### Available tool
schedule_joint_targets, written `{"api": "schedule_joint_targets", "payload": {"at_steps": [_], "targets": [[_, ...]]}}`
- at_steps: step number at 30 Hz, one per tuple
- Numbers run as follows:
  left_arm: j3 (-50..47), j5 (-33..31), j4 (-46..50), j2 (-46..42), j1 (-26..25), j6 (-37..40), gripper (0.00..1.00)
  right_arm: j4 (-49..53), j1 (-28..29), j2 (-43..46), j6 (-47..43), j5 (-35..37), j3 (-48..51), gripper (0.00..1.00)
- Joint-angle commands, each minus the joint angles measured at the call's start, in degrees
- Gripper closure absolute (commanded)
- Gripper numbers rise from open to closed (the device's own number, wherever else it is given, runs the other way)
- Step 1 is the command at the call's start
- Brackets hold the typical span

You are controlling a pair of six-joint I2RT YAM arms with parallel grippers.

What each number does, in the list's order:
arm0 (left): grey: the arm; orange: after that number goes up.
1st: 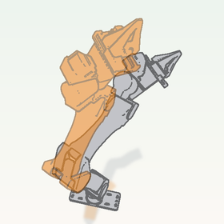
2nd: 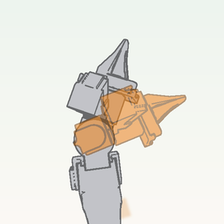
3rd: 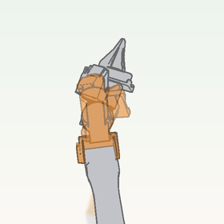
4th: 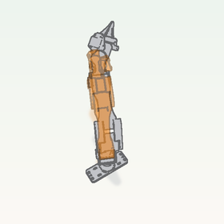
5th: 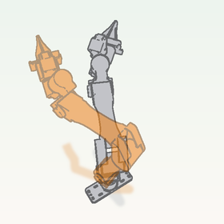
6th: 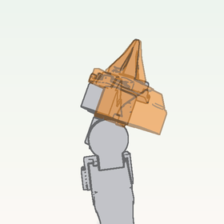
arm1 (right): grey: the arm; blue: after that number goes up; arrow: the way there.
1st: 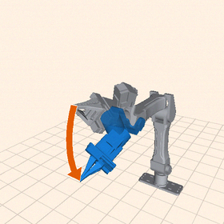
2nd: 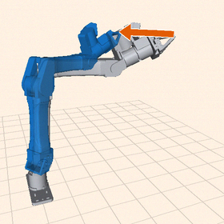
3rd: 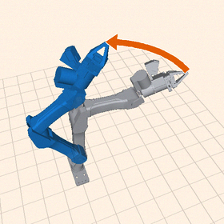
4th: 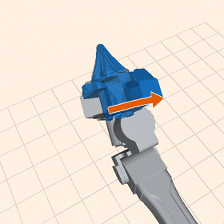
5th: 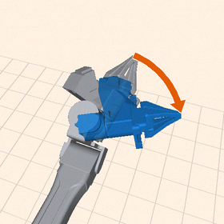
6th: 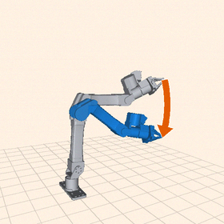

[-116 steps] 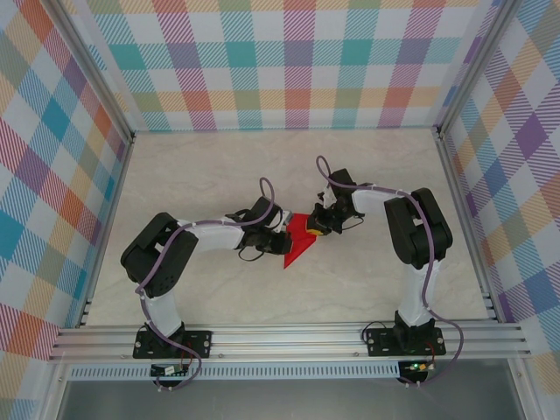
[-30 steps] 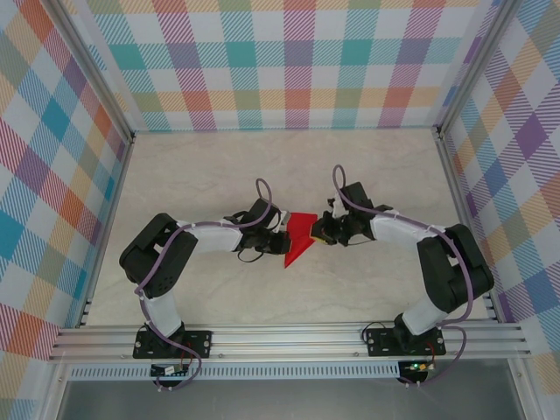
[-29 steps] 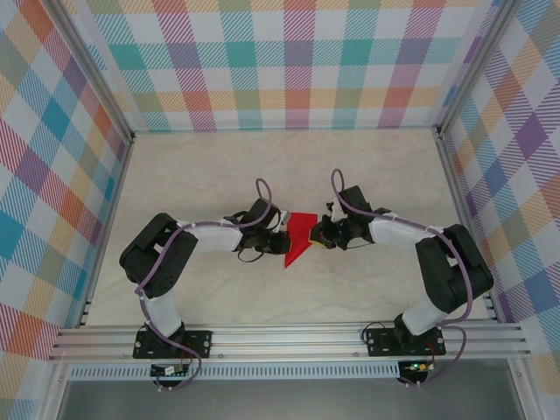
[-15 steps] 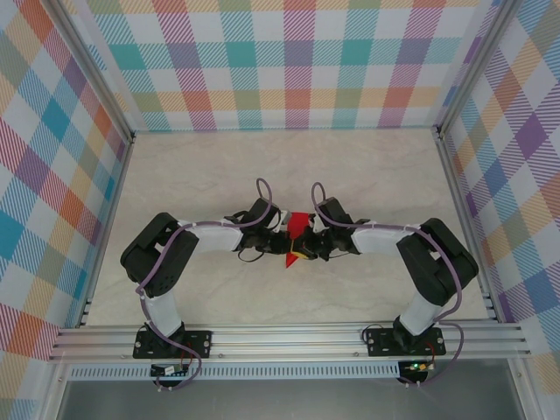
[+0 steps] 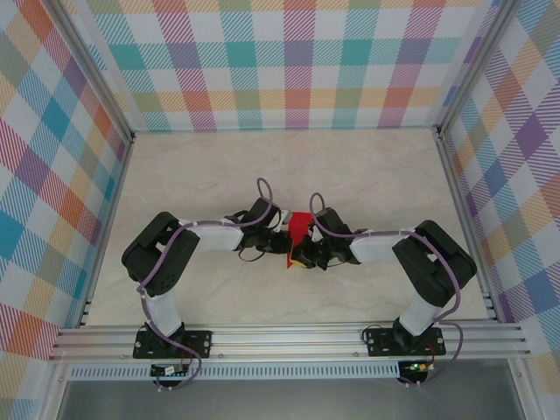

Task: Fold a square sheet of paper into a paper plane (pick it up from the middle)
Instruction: Third fold the triangle at the center of the table.

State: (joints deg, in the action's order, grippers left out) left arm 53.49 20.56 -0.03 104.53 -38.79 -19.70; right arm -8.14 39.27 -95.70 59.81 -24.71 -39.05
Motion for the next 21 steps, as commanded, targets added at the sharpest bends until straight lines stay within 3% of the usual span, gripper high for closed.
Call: {"api": "schedule_joint_targets", "payload": {"at_steps": [1,21], "targets": [[0.4,0.5,2.6,2.3,0.5,0.9,1.0,-3.2,0.6,1.8,1.7,-1.0,1.0,0.92],[0.4,-0.1,2.6,3.6,0.5,1.0,1.0,-4.9,0.8,-3.8,0.7,0.5,2.9,0.92]]}}
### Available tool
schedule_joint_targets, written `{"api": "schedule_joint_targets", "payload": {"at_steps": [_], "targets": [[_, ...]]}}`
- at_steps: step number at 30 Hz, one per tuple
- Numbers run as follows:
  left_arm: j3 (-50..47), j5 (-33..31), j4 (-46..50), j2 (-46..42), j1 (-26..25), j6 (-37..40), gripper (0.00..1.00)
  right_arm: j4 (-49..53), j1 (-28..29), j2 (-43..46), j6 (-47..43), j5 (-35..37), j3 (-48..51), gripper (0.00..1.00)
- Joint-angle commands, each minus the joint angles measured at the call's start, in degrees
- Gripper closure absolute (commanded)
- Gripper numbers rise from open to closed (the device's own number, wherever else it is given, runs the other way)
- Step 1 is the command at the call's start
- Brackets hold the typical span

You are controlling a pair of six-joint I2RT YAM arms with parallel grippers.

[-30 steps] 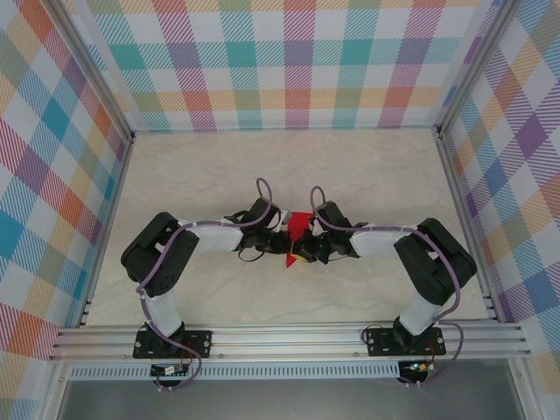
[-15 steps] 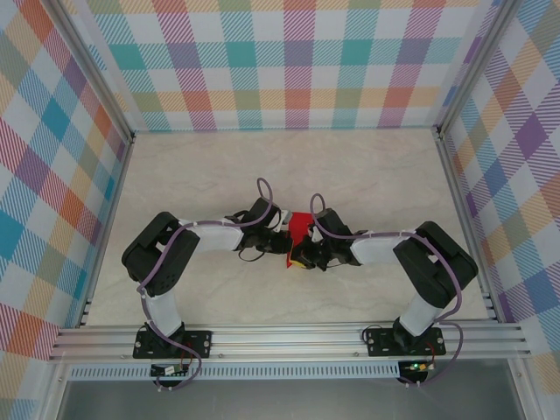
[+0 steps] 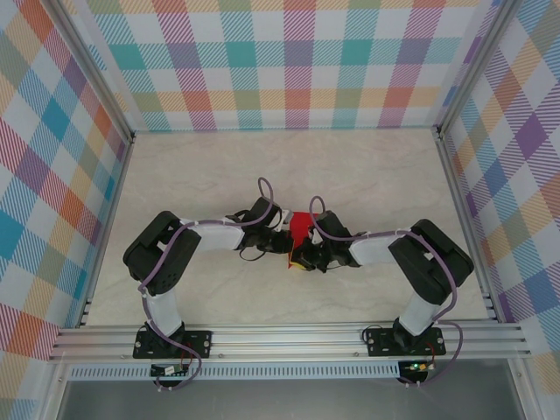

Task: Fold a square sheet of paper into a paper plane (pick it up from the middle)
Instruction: Third fold the triangle at the center of the table.

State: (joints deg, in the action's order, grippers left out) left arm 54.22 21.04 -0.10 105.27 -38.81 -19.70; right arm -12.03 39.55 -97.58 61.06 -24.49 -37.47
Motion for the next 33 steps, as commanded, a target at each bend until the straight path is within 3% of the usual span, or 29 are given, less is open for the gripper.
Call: {"api": "schedule_joint_targets", "payload": {"at_steps": [1,12,20,26,33], "targets": [[-0.3,-0.6,2.7,2.9,0.5,1.1,1.0,-1.5,0.5,-2.4,-0.6,0.5,1.7,0.92],[-0.4,-0.6,2.7,3.1,0.5,1.1,1.0,-7.0,0.8,4.6,-0.8,-1.3,5.1,0.9],[-0.2,-0.4,2.8,3.1,0.5,1.1,1.0,-10.6,2.4,1.8,0.2,-2.4,4.3,0.9],[-0.2,-0.3,2.9,3.2,0.5,1.1,1.0,-5.4,2.5,0.3,-1.8,1.6,3.0,0.91],[0.0,-0.4,3.1,3.1,0.6,1.3,1.0,-2.0,2.6,-0.7,-2.0,1.4,3.0,0.93]]}}
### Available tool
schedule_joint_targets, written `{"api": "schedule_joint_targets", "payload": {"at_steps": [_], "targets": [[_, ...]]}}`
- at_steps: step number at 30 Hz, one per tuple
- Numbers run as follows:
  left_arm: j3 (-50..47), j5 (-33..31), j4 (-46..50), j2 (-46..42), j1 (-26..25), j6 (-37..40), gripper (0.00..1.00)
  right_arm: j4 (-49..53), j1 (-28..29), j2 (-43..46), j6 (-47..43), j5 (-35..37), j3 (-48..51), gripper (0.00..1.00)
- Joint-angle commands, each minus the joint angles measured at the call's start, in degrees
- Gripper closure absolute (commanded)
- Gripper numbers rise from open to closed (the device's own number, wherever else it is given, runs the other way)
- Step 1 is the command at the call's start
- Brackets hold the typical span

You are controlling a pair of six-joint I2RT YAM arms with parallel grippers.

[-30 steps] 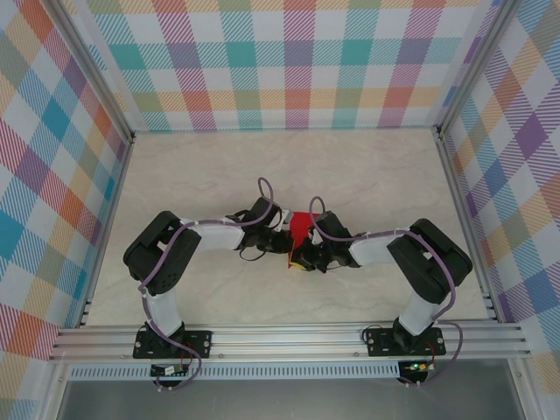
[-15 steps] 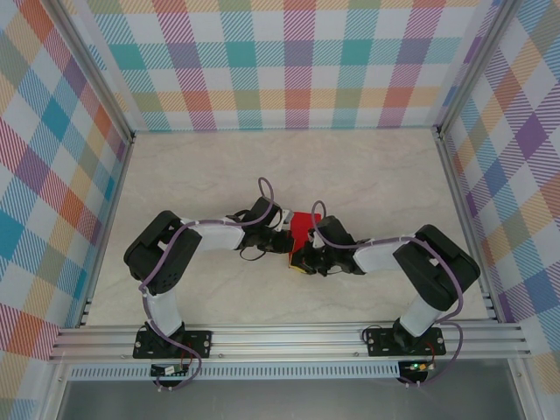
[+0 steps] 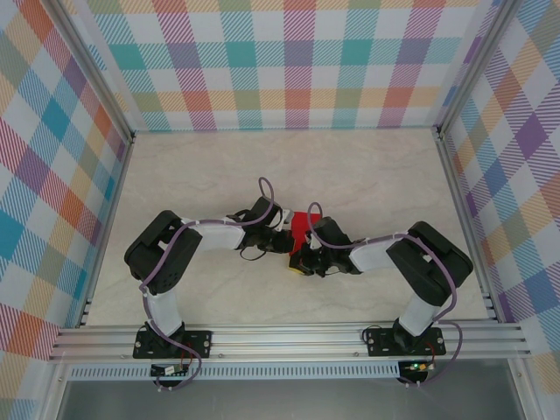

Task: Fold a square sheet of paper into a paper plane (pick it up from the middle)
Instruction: Third fold the triangle at the center of the table.

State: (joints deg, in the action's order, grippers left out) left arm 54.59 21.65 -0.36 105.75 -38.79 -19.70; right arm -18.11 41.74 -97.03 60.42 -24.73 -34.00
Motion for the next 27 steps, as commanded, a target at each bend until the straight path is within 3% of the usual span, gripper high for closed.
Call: {"api": "schedule_joint_targets", "payload": {"at_steps": [1,9,14,27], "targets": [[-0.4,-1.0,3.4,2.5,0.5,1.3,1.0,4.6,0.4,-0.3,-1.8,1.6,-0.7,0.92],[-0.5,-1.1,3.8,2.5,0.5,1.4,1.0,5.1,-3.7,6.0,-4.5,0.0,-0.9,0.91],[-0.6,-1.1,3.7,2.6,0.5,1.5,1.0,2.8,-5.4,3.7,-5.3,-2.5,-2.1,0.91],[-0.5,-1.4,4.3,2.8,0.5,1.8,1.0,4.1,-5.6,-1.3,-5.5,-0.6,-3.0,0.93]]}}
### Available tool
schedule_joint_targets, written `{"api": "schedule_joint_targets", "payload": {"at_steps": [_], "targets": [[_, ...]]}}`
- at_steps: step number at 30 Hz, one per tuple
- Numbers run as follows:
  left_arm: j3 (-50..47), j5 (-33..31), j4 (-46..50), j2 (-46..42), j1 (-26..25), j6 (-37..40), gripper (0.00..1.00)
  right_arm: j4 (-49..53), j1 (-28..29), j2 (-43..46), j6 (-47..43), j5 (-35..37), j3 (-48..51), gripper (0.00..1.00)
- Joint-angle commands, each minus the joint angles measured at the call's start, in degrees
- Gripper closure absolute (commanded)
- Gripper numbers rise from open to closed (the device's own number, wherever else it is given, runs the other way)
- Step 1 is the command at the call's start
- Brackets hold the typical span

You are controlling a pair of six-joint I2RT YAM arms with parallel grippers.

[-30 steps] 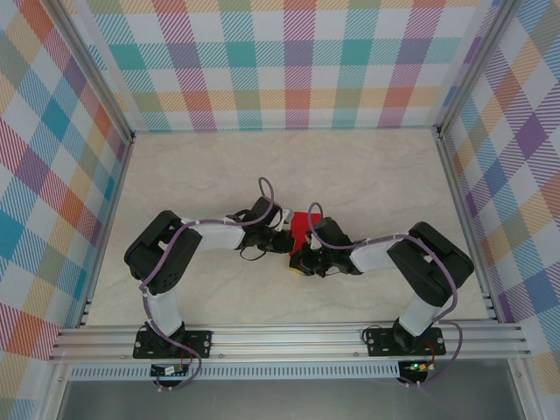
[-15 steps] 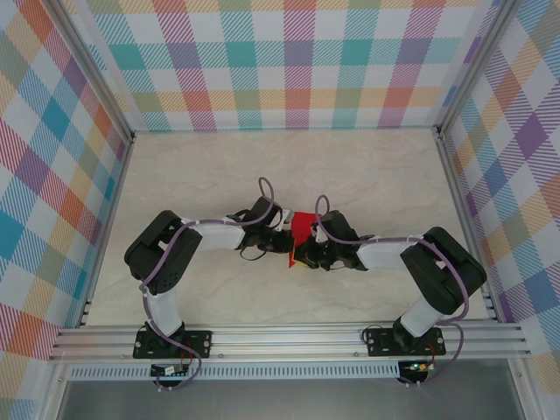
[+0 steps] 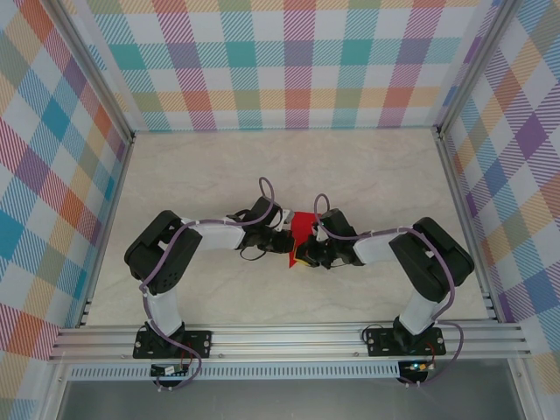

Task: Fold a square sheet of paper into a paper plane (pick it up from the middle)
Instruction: Third fold the triangle at the center of the table.

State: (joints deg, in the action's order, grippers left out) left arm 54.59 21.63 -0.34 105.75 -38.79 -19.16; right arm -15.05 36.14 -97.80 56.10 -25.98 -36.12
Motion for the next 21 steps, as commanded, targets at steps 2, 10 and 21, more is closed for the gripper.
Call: {"api": "schedule_joint_targets", "payload": {"at_steps": [2,10,21], "targets": [[-0.4,-1.5,4.4,2.8,0.5,1.4,1.0,1.6,-0.3,1.3,-1.5,0.6,-1.2,0.93],[-0.5,-1.5,4.4,2.9,0.5,1.4,1.0,2.6,-4.0,4.4,-3.5,-1.2,-1.9,0.92],[-0.9,-1.4,4.0,3.4,0.5,1.6,1.0,1.9,-4.6,-1.9,-3.8,0.6,-2.3,0.94]]}}
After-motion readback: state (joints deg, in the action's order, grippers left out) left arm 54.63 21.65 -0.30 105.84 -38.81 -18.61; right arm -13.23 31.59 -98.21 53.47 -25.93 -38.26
